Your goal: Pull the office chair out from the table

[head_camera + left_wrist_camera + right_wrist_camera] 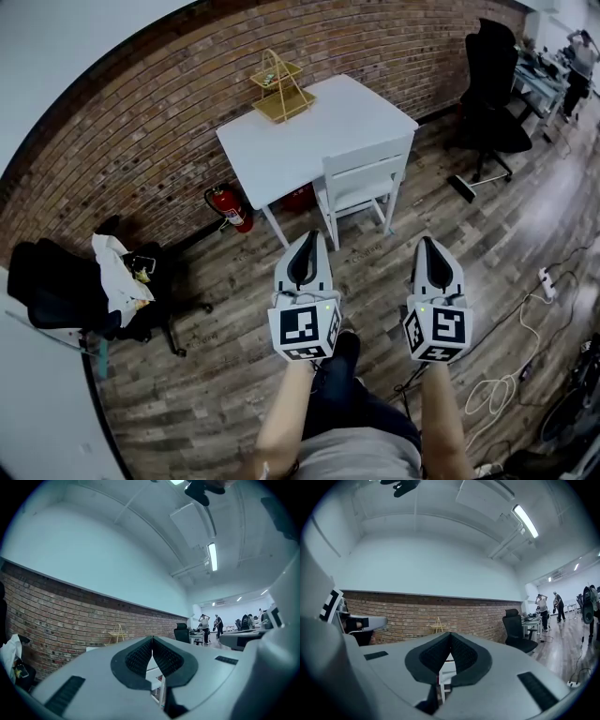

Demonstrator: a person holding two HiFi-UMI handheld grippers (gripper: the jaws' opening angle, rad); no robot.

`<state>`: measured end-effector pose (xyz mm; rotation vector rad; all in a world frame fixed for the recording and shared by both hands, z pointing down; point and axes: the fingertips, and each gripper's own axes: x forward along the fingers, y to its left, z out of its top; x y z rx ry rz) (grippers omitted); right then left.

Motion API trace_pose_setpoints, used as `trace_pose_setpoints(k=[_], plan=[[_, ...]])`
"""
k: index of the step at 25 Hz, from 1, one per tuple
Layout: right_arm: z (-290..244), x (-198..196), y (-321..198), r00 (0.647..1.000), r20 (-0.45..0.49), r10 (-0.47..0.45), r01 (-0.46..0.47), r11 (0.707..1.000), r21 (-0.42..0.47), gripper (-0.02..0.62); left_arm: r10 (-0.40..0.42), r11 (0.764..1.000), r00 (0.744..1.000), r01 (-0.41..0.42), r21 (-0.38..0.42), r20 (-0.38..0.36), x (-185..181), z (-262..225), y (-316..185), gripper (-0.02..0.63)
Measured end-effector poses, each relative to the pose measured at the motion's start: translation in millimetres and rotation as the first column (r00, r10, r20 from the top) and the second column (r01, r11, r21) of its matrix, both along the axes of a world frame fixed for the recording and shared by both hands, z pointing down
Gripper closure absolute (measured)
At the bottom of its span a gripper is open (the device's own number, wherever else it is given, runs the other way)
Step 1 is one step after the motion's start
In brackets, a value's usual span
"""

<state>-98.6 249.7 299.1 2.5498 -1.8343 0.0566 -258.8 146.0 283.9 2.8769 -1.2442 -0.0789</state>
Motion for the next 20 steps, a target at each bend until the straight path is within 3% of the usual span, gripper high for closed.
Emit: trace_pose_setpoints(k=[20], plan=[[-5,62,-101,1.000,-0.008,0.012,-0.012,1.000,-0.002,0.581,0.019,1.000,1.000,-0.019,0.005,0.012,70,2,-104,0.591]])
